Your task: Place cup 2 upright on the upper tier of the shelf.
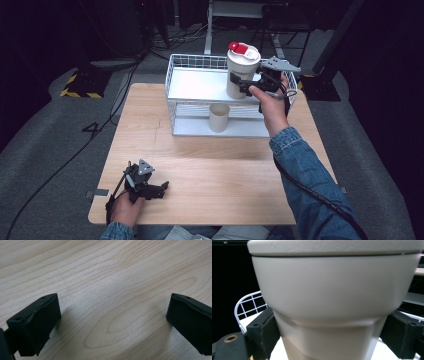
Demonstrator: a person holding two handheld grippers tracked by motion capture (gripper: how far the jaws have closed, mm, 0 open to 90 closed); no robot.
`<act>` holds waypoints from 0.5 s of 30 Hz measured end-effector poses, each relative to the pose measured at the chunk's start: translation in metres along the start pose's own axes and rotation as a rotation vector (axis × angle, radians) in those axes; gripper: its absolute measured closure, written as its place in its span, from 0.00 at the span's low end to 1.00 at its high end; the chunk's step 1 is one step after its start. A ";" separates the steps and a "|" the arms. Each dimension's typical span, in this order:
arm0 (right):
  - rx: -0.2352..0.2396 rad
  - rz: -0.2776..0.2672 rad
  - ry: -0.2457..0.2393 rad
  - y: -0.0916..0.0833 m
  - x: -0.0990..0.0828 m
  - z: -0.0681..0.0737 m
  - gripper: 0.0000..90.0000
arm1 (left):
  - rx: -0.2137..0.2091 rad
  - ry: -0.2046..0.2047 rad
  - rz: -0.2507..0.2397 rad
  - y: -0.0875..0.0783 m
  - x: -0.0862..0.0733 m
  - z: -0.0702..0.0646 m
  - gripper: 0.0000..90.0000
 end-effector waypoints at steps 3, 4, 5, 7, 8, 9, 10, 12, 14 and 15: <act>0.005 0.010 -0.008 -0.001 0.001 0.000 0.14 | 0.000 0.000 0.000 0.000 0.000 0.000 0.00; 0.009 0.012 -0.009 -0.001 0.001 -0.001 0.14 | -0.001 -0.006 -0.001 0.000 0.000 0.000 0.00; 0.011 0.015 -0.006 -0.001 0.001 -0.001 0.14 | -0.001 -0.006 -0.001 0.000 0.000 0.000 0.00; 0.013 0.017 -0.004 -0.001 0.001 -0.001 0.14 | -0.001 0.000 -0.001 0.000 0.000 0.000 0.00; 0.017 0.020 -0.003 -0.002 0.002 -0.001 0.14 | -0.001 0.000 -0.001 0.000 0.000 0.000 0.00; 0.019 0.024 -0.005 -0.002 0.002 -0.001 0.13 | -0.001 0.000 -0.001 0.000 0.000 0.000 0.00; 0.016 0.032 -0.006 -0.001 0.003 -0.001 0.13 | 0.000 0.000 -0.001 0.000 0.000 0.000 0.00; 0.011 0.062 -0.041 -0.004 0.006 0.000 0.12 | -0.001 -0.006 -0.002 0.000 0.000 0.000 0.00; 0.015 0.065 -0.037 -0.006 0.008 -0.001 0.11 | -0.001 -0.003 -0.001 0.000 0.000 0.000 0.00; 0.015 0.065 -0.037 -0.006 0.008 -0.001 0.11 | -0.001 0.000 -0.001 0.000 0.000 0.000 0.00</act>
Point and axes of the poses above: each handheld gripper's, and its own axes: y roughly forward along the jaws, x roughly out of its top, z roughly to its left, the point moved 1 cm from there along y, roughly forward along the jaws, and after that the axes turned 5 degrees about -y, right-handed, at the moved point
